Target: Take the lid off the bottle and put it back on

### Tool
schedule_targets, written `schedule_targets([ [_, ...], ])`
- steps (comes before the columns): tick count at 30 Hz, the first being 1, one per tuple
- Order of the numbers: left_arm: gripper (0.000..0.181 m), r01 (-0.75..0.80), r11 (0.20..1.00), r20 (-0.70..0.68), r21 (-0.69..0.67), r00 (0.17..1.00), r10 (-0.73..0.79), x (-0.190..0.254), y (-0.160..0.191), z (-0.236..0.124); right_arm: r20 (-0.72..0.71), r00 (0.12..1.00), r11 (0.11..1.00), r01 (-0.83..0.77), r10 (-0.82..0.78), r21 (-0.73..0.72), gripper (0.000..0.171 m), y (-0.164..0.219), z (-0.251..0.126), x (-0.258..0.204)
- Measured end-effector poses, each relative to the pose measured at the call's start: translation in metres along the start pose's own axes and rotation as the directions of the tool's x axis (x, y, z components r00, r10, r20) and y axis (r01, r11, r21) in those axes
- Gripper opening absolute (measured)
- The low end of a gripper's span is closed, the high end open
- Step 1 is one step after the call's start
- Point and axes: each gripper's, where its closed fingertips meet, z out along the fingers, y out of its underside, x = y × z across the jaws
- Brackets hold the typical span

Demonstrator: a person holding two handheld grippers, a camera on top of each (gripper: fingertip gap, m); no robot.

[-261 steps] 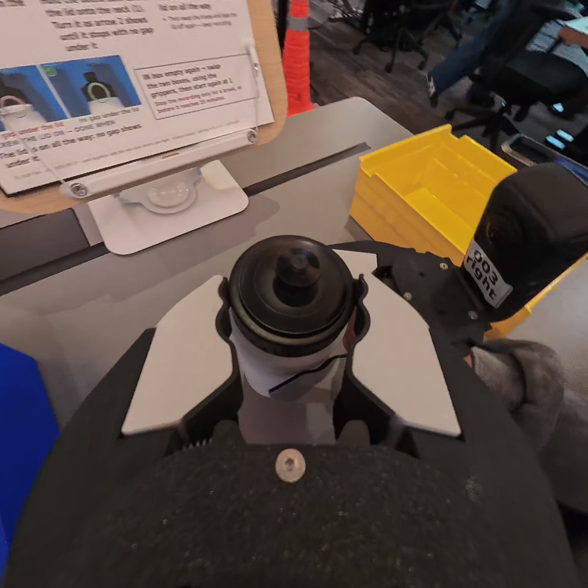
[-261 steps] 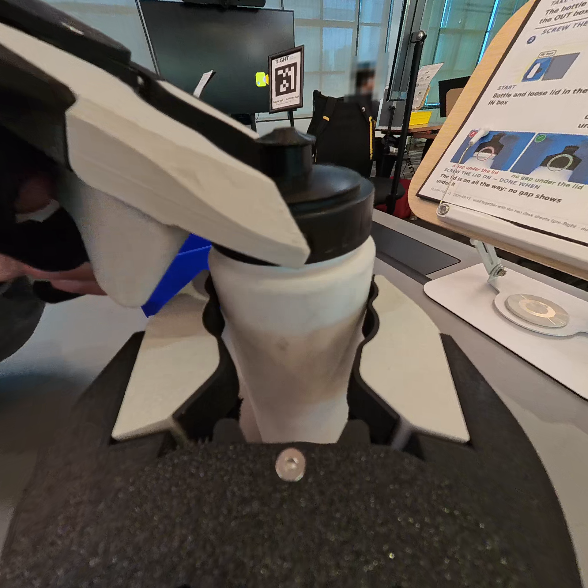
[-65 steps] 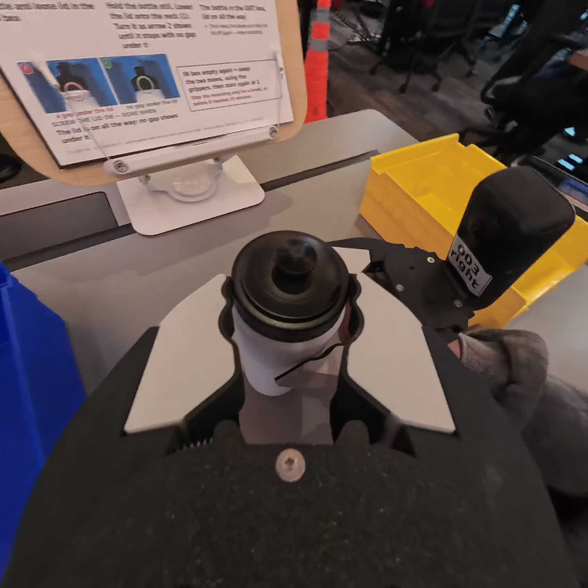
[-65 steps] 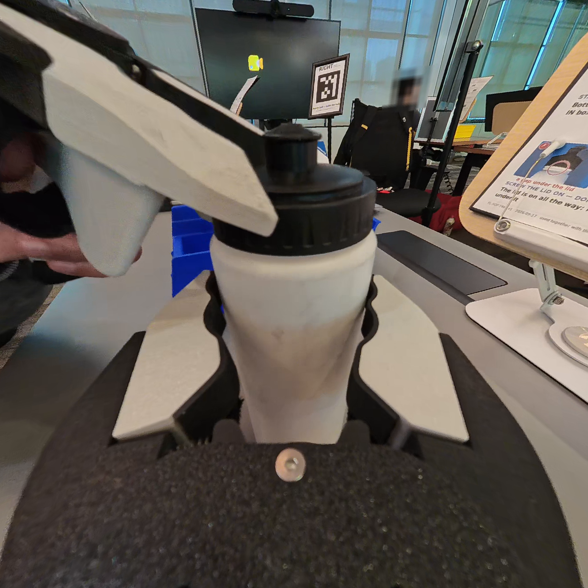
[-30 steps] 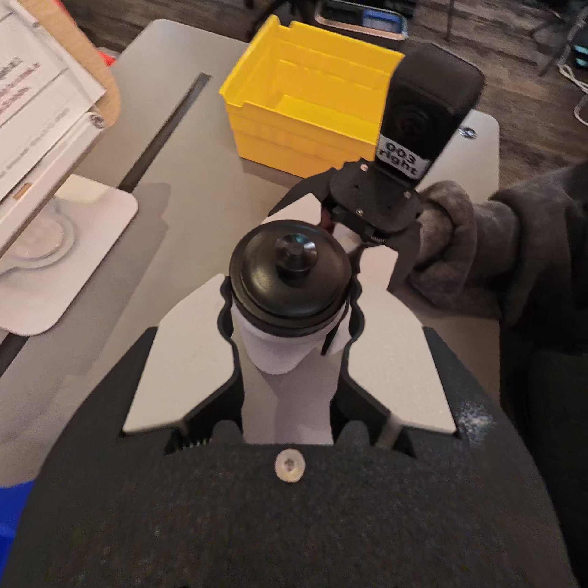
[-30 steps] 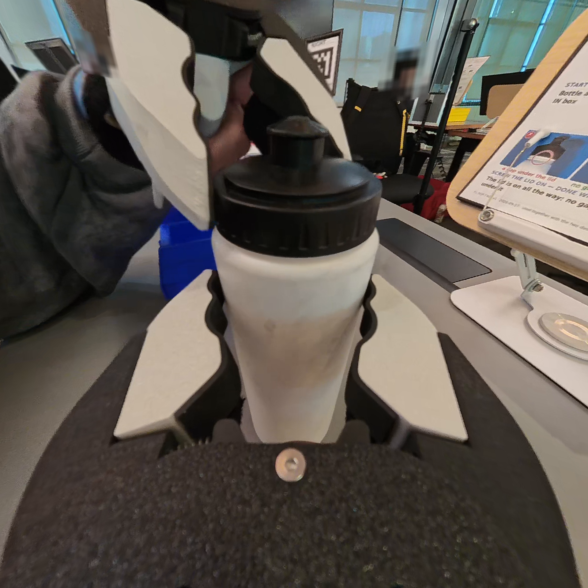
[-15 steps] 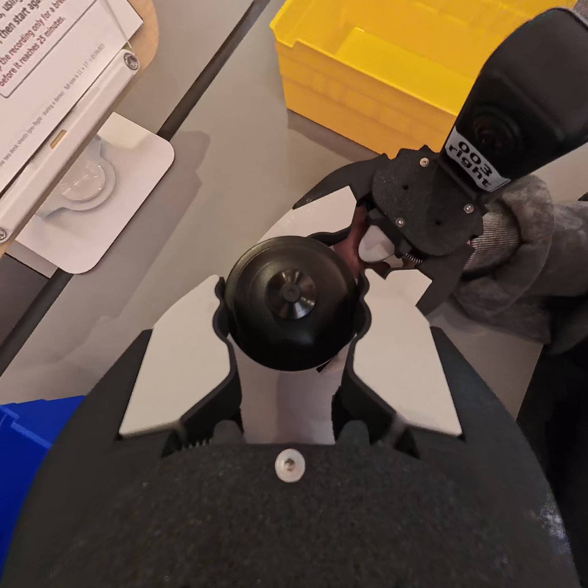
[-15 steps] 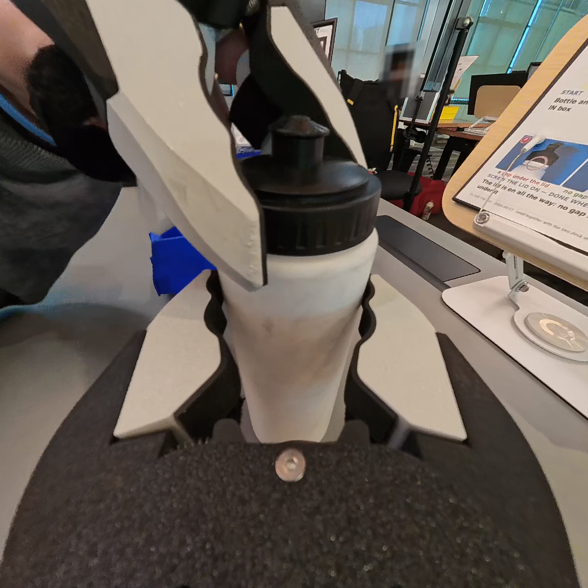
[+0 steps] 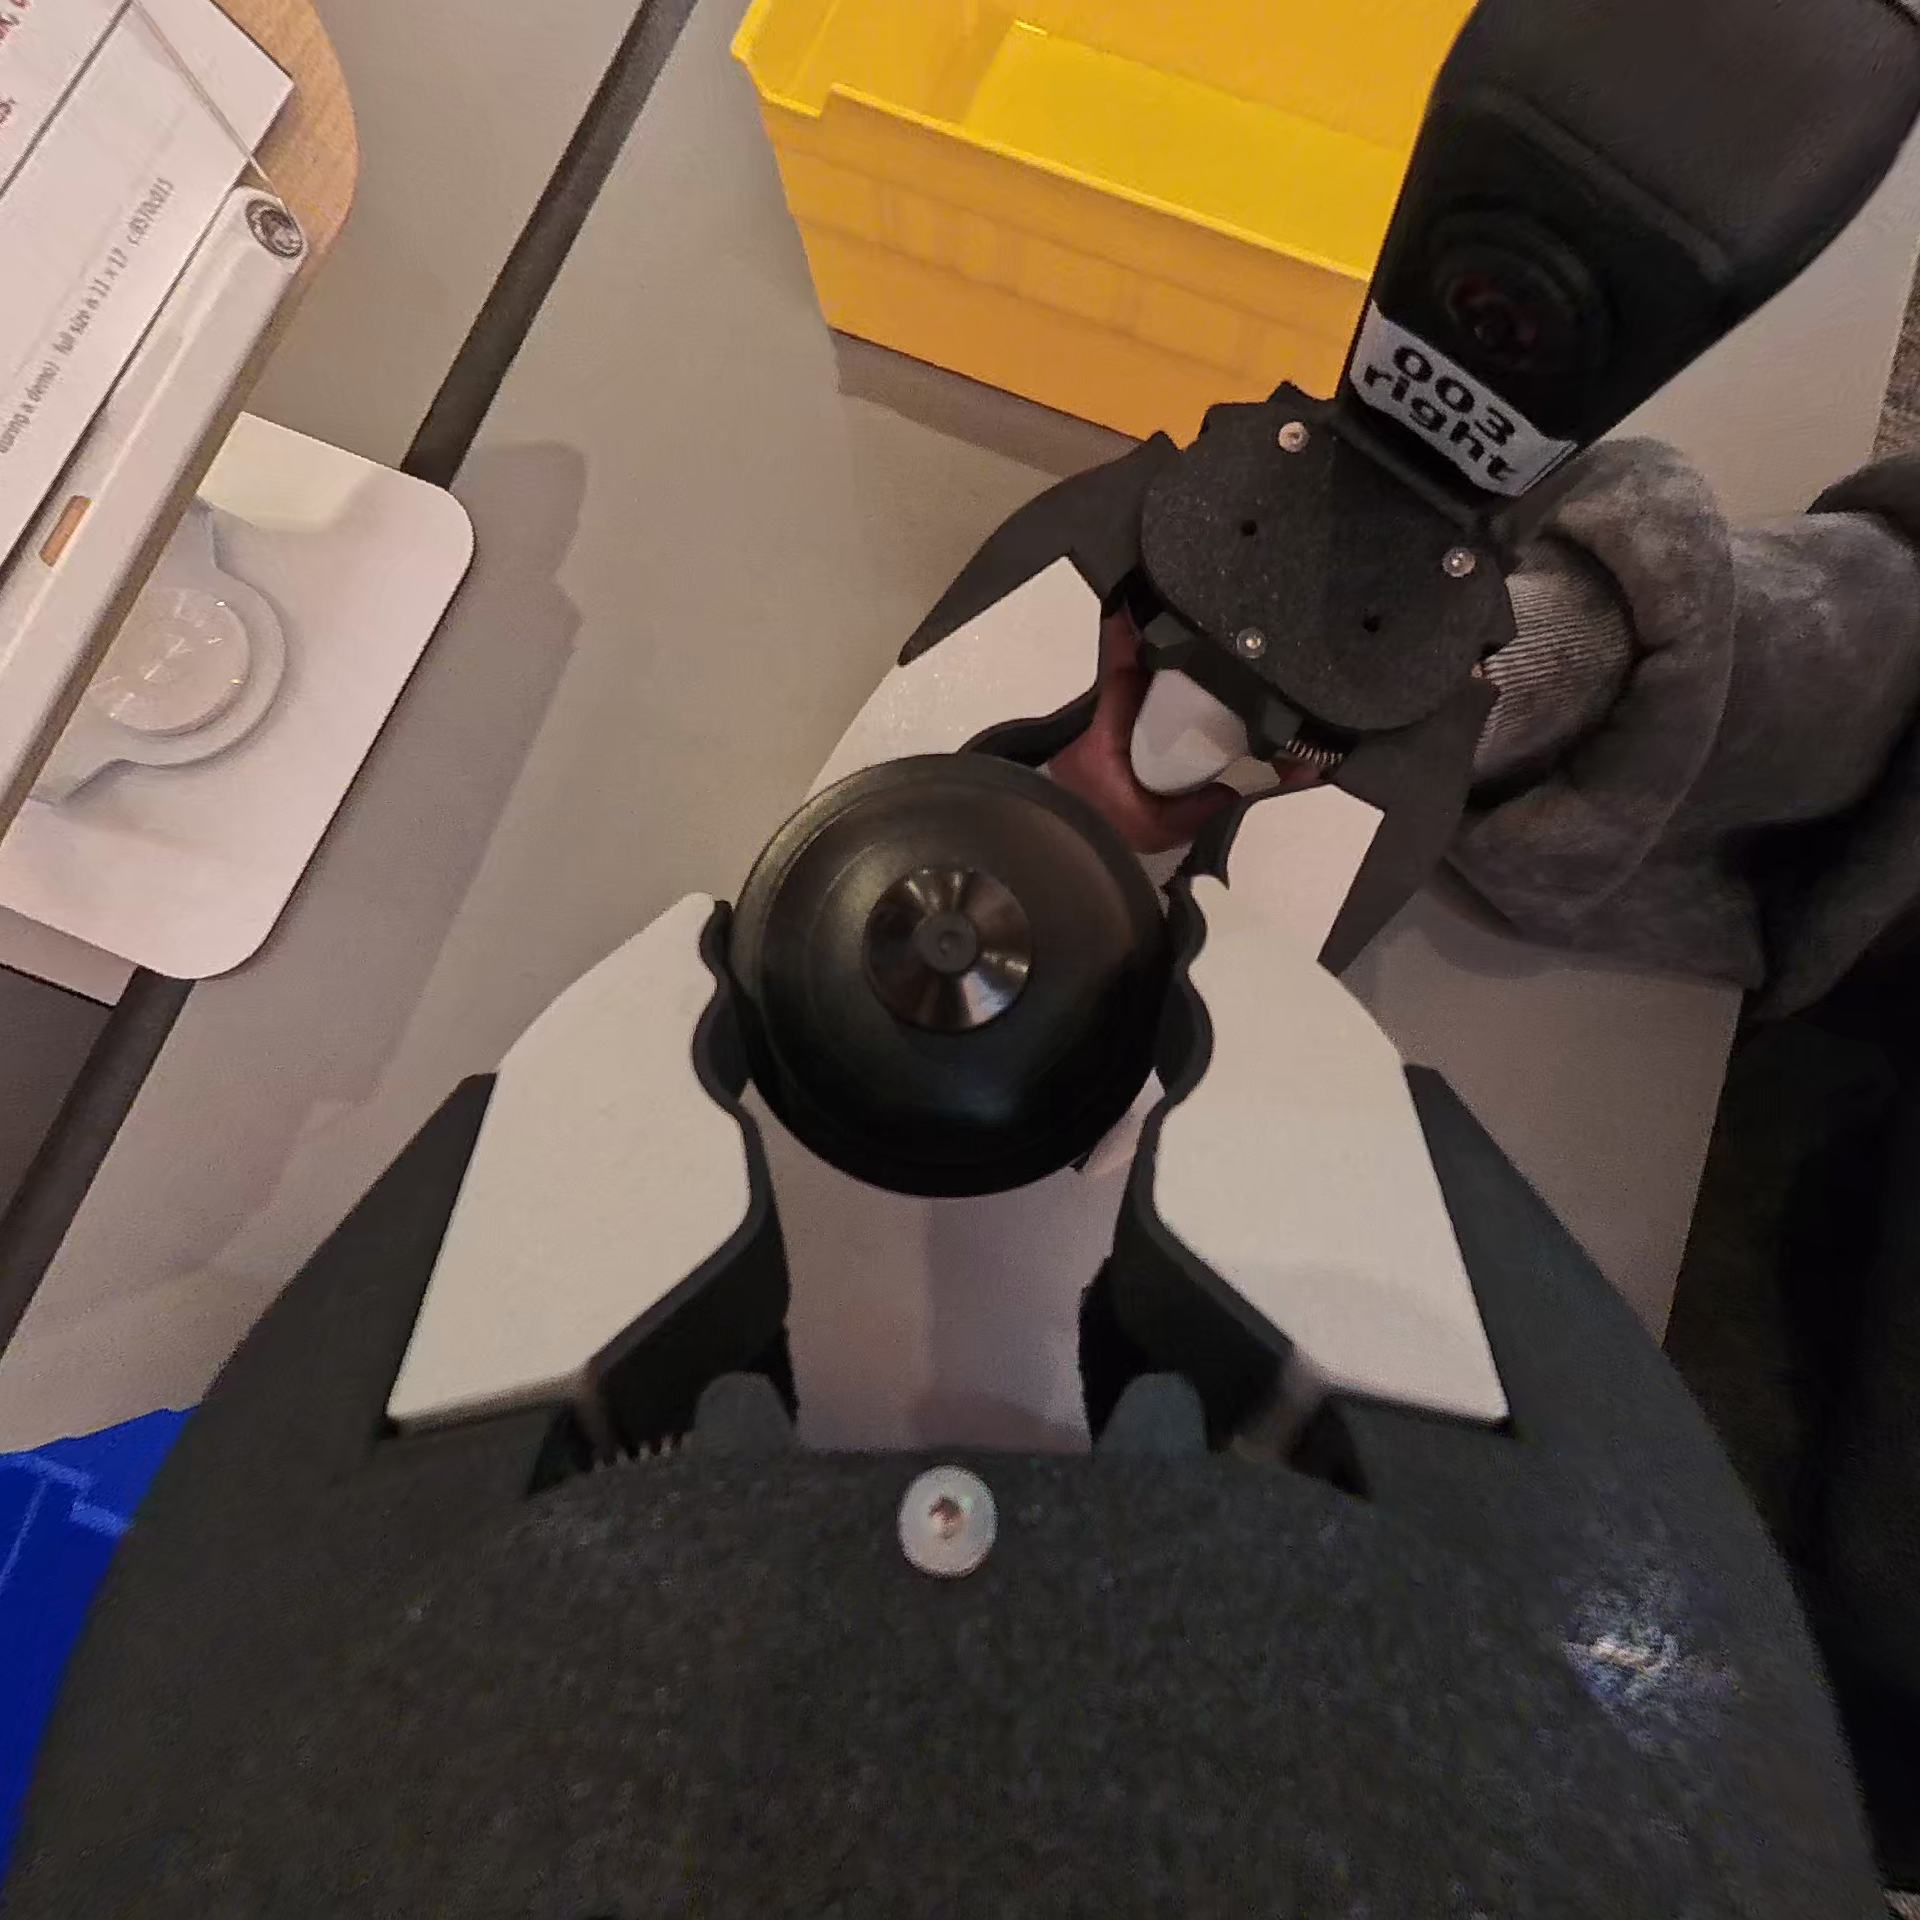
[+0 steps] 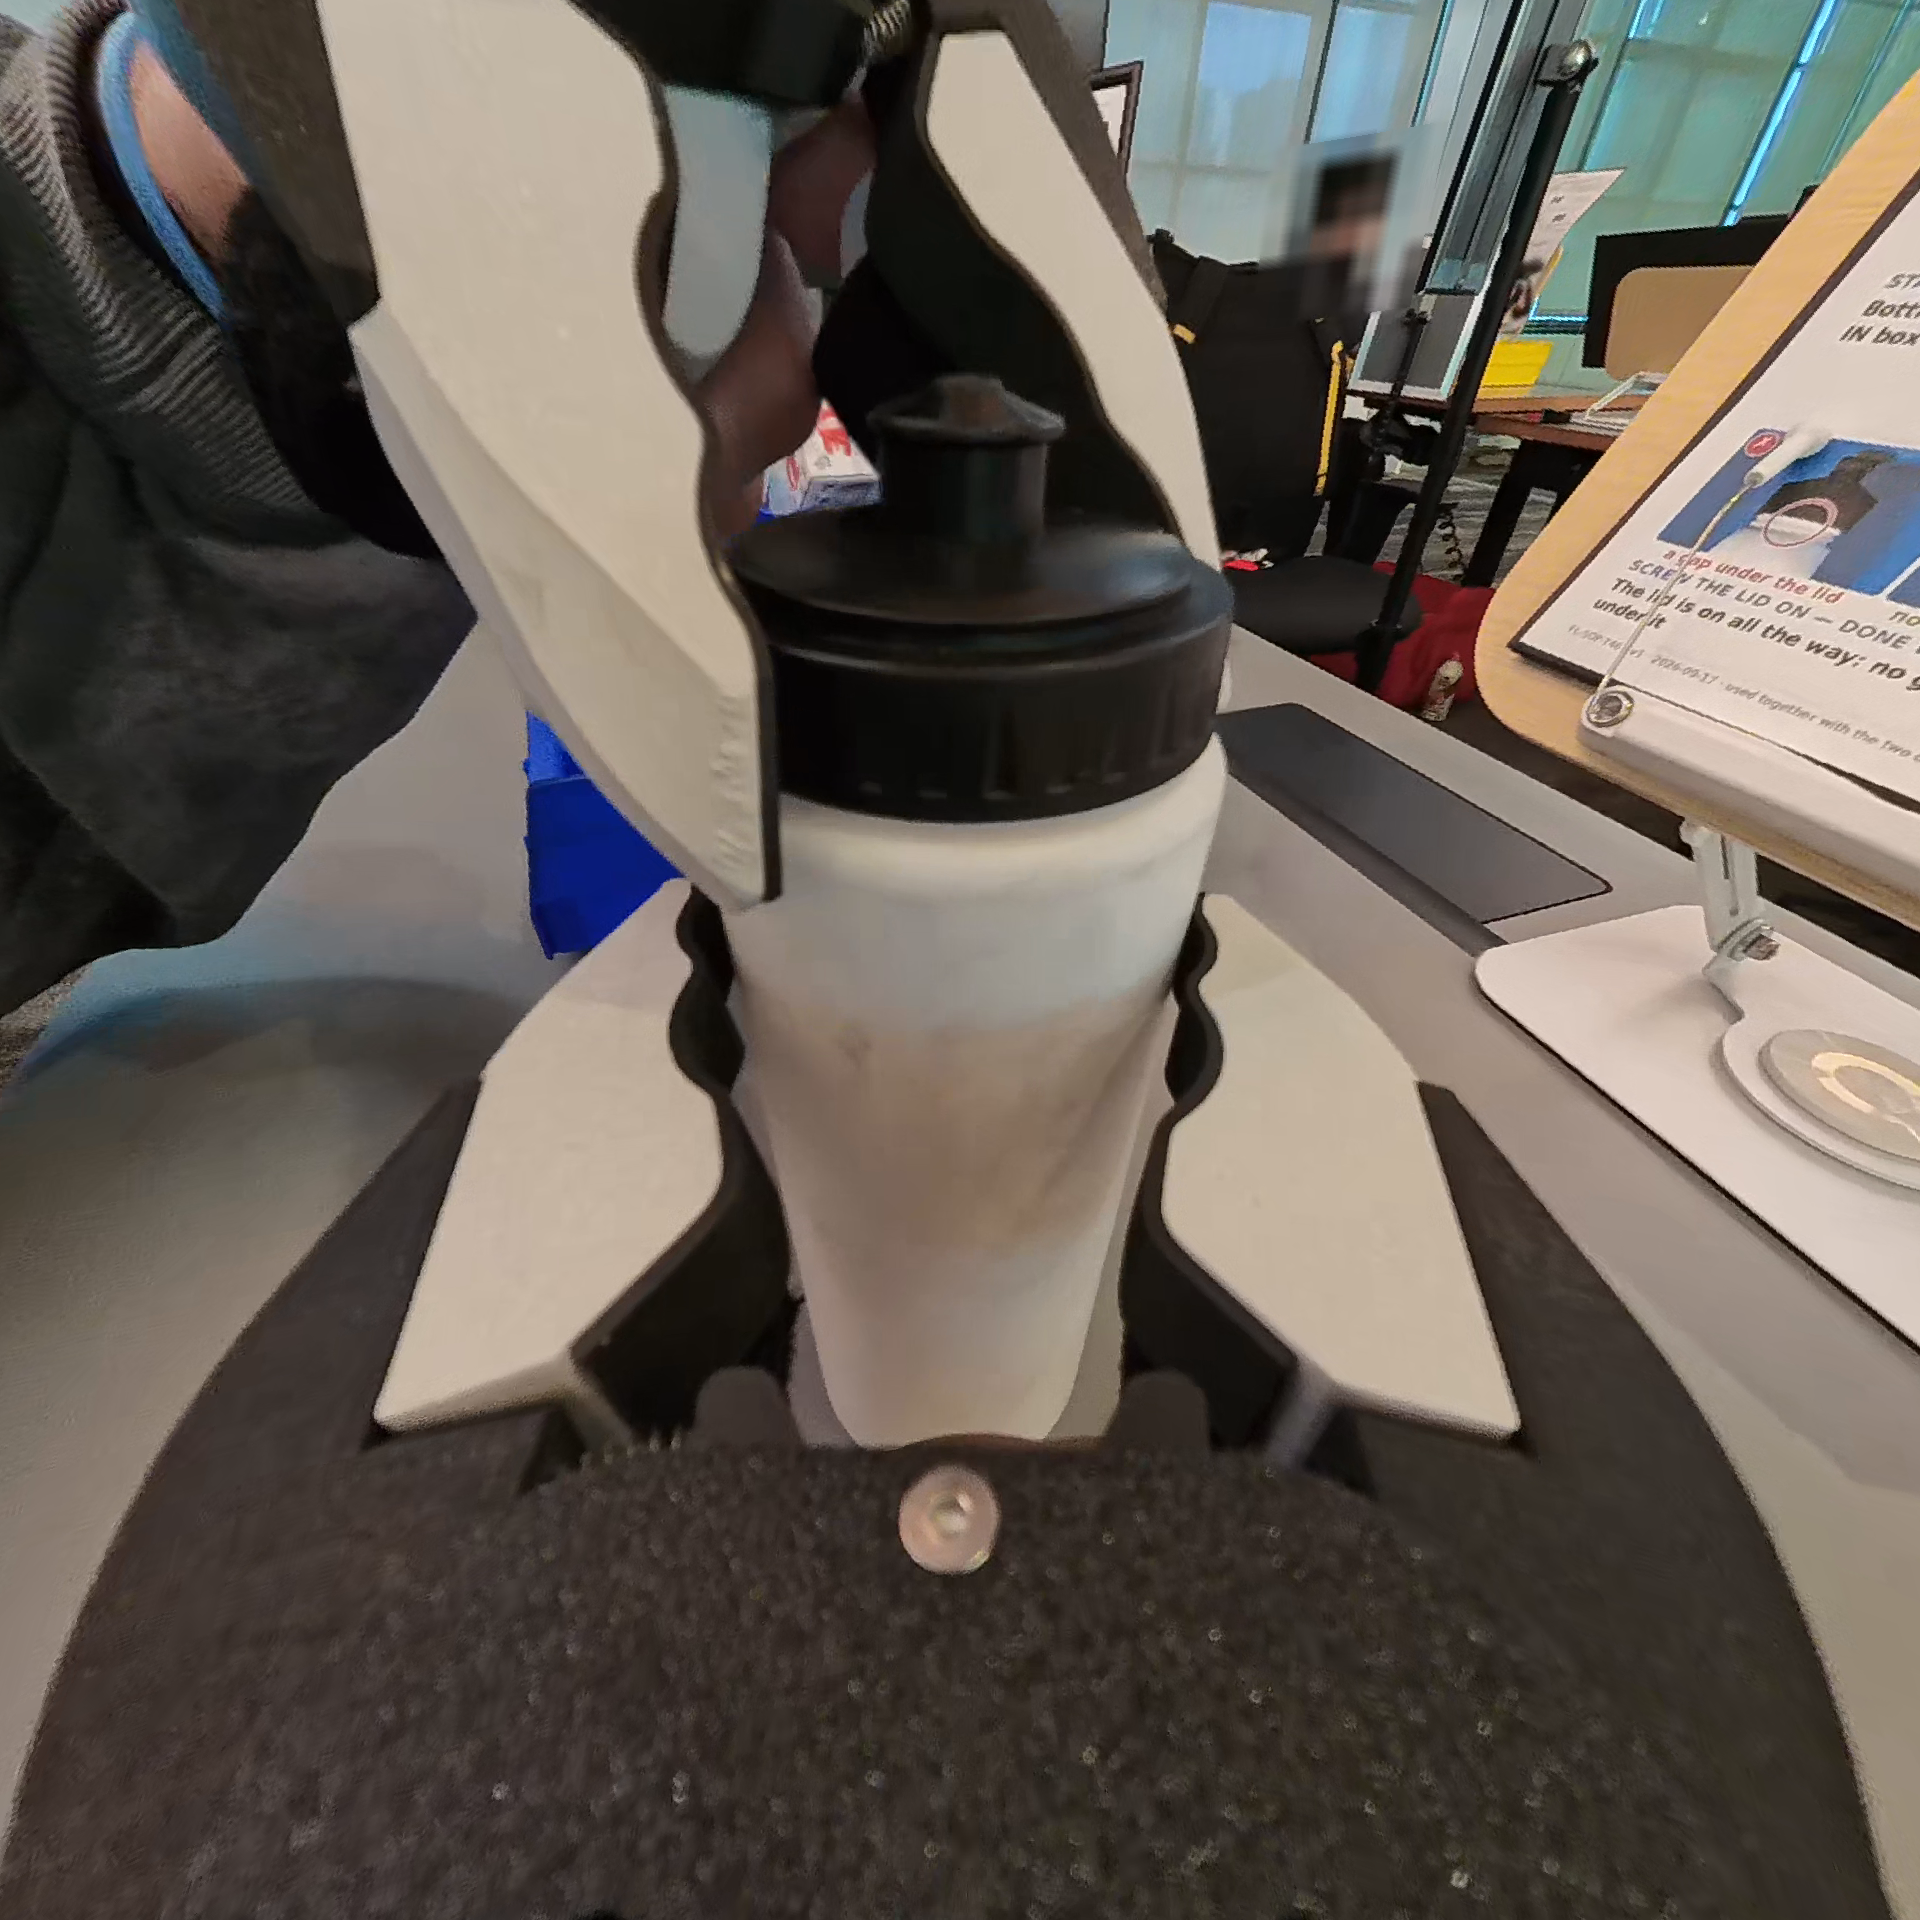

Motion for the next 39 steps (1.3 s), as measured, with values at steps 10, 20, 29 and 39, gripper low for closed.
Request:
schedule_targets([
  [10, 0.078, -0.050, 0.999, -0.016, 0.013, 0.999, 0.050, 0.008, -0.003, 0.002, 0.127, 0.983, 0.992, -0.128, 0.130, -0.021, 0.088, 0.007, 0.003, -0.007],
  [20, 0.078, -0.130, 0.991, -0.103, 0.021, 0.986, 0.132, 0.011, -0.003, 0.003, 0.126, 0.986, 0.994, -0.102, 0.107, -0.043, 0.086, 0.009, 0.000, -0.005],
  [29, 0.078, -0.179, 0.984, -0.159, -0.017, 0.972, 0.174, 0.010, -0.001, 0.002, 0.125, 0.985, 0.993, -0.111, 0.116, -0.047, 0.086, 0.009, 0.000, -0.005],
  [39, 0.088, 0.176, 0.831, 0.024, 0.528, 0.975, -0.222, 0.057, -0.011, -0.065, 0.078, 0.985, 0.988, -0.150, 0.151, -0.017, 0.088, 0.009, -0.001, 0.005],
])
